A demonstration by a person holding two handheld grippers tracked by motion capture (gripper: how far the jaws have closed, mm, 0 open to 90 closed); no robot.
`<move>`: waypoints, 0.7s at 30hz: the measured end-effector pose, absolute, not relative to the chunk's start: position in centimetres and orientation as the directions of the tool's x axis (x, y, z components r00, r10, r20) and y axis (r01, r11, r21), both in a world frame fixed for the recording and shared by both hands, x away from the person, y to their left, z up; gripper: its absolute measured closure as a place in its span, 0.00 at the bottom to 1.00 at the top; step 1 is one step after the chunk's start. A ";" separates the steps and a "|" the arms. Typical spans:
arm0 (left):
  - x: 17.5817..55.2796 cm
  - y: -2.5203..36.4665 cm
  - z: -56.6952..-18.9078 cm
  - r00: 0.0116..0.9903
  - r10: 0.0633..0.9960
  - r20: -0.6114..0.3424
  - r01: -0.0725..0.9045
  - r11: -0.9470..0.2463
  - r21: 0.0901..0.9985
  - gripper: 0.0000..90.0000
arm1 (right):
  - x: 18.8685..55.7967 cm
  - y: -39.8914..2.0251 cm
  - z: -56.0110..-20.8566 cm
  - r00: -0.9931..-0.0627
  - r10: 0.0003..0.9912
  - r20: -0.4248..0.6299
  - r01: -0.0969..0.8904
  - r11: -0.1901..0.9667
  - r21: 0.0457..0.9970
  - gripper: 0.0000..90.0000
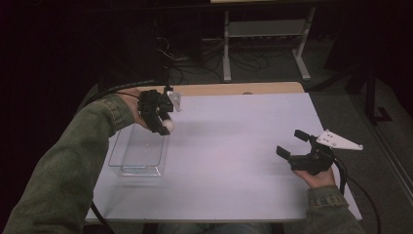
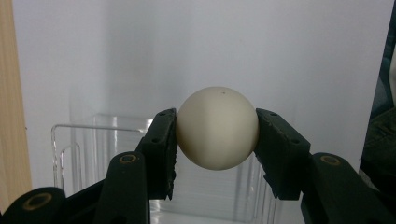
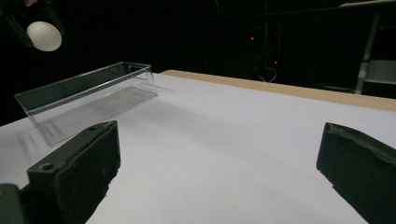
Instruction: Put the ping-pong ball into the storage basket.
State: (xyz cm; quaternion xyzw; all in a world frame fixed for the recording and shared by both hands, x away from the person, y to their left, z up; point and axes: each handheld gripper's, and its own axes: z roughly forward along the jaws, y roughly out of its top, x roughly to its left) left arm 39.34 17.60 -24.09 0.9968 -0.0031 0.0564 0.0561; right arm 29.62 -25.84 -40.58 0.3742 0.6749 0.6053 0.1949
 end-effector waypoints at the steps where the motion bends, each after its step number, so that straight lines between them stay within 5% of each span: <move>1: 39.2 17.8 -24.1 0.994 0.012 0.108 0.000 -0.994 0.111 0.56 | 29.6 -25.8 -40.6 -0.644 0.741 0.190 0.268 -0.013 0.963 0.00; 21: 38.7 20.3 -24.2 0.995 0.049 0.081 0.043 -0.996 0.077 0.56 | 29.6 -25.8 -40.6 -0.643 0.743 0.187 0.269 -0.009 0.963 0.00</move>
